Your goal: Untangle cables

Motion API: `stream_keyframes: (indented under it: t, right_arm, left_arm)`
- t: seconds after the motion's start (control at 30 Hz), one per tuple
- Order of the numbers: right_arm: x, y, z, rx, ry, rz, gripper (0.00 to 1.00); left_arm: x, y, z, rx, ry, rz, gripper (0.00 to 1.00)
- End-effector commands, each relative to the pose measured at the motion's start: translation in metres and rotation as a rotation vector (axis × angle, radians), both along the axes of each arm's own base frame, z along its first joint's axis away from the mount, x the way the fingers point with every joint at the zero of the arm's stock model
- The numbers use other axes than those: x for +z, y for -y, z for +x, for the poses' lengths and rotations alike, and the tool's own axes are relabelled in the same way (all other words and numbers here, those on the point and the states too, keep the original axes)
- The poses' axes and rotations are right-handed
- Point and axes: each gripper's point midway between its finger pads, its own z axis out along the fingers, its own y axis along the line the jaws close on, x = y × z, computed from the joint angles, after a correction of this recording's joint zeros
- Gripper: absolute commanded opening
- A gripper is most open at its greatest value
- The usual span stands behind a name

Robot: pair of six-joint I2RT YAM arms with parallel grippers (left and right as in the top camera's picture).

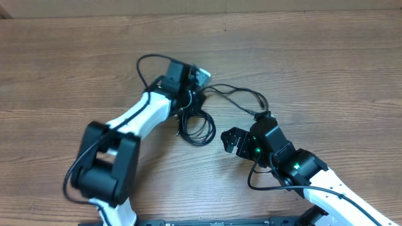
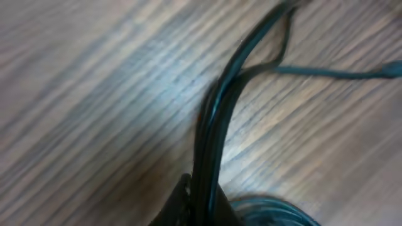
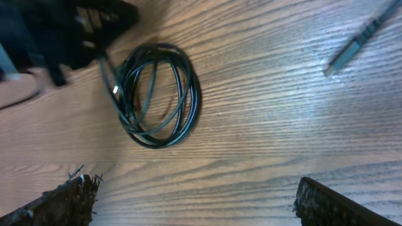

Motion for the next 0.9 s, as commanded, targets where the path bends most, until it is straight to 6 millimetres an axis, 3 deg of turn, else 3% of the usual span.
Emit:
stream_keyframes:
  t: [0.0,0.13,0.3,0.47,0.67,0.87]
  right_arm:
    - [0.002,-0.004,-0.001,0.017,0.001,0.022,1.0]
    - [0.004,-0.007,0.0,0.017,0.004,0.04,1.0]
    - [0.015,-0.026,-0.006,0.026,-0.052,0.175,1.0]
    - [0.027,-0.042,-0.009,0.04,-0.084,0.286,1.0]
    - [0.045,-0.051,0.003,0.103,0.028,0.318,1.0]
    - [0.046,-0.062,0.007,0.13,0.037,0.346,1.0]
  left_arm:
    - [0.1,-0.003,0.008,0.136,0.083,-0.127,0.04]
    - [0.139,-0.012,-0.018,0.193,0.062,-0.172,0.04]
    - [0.187,-0.01,-0.056,0.217,0.017,-0.304,0.04]
    - [0.186,-0.014,-0.068,0.213,-0.01,-0.282,0.04]
    - [0.175,-0.016,-0.08,0.122,-0.019,-0.214,0.04]
    - [0.201,0.016,-0.089,-0.026,-0.026,-0.402,0.04]
